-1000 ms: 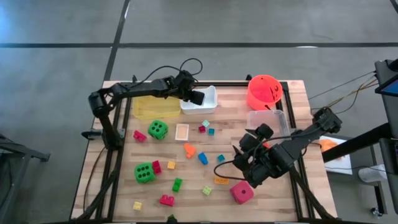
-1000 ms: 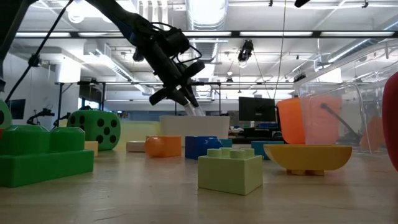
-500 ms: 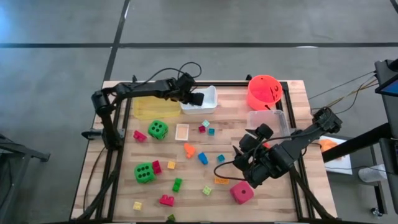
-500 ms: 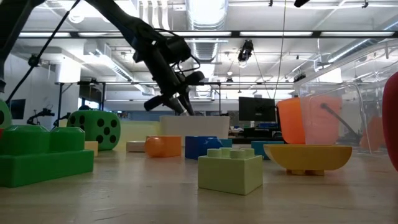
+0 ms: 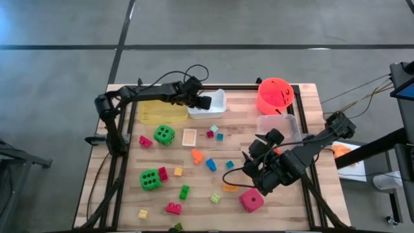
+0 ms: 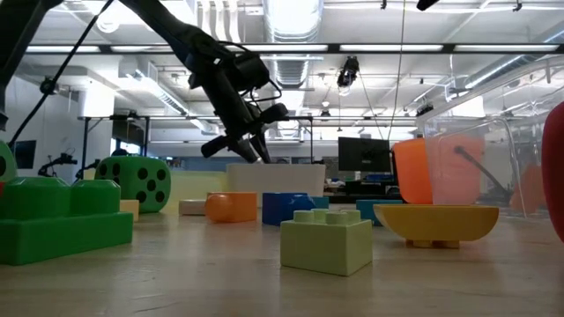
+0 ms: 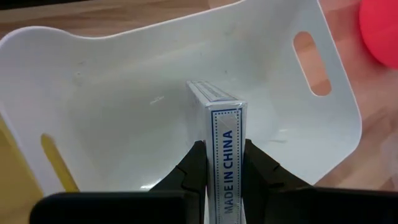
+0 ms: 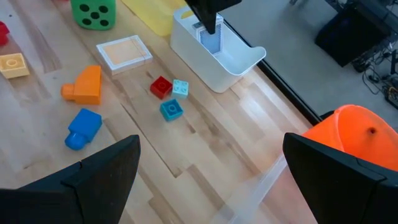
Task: Pick & Place Toys
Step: Put the blue deck of cards into the white bin
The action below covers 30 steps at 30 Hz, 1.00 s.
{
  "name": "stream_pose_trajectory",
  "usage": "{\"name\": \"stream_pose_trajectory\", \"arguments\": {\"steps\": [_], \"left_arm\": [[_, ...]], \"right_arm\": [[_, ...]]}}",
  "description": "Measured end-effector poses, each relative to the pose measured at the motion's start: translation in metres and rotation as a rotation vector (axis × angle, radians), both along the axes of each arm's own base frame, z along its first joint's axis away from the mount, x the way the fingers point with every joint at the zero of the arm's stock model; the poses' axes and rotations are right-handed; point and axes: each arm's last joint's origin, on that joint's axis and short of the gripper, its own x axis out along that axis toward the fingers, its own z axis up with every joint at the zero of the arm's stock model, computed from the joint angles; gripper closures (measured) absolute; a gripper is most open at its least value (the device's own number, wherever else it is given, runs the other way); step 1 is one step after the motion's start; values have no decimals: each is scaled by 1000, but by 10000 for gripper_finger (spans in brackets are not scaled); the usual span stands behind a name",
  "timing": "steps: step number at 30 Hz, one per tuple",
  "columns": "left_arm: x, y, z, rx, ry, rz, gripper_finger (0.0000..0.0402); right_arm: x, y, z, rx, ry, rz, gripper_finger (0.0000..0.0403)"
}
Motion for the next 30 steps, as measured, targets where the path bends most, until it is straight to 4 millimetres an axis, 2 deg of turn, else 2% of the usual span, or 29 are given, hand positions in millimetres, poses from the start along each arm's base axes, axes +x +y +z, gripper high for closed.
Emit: {"name": "stream_pose_trajectory", "arguments": {"steps": [4, 9, 13, 30], "left_arm": [[-2, 0, -2, -11, -1, 25, 344], [-5, -1, -10, -24, 45, 32, 281], [-5, -1, -9, -21, 45, 25, 256], [-5, 2, -8, -17, 32, 22, 245]], "right_arm": [[0, 0, 0, 3, -3, -2, 14], [0, 0, 0, 3, -3, -2, 14], [0, 0, 0, 3, -3, -2, 14], [0, 0, 0, 6, -2, -2, 14]]}}
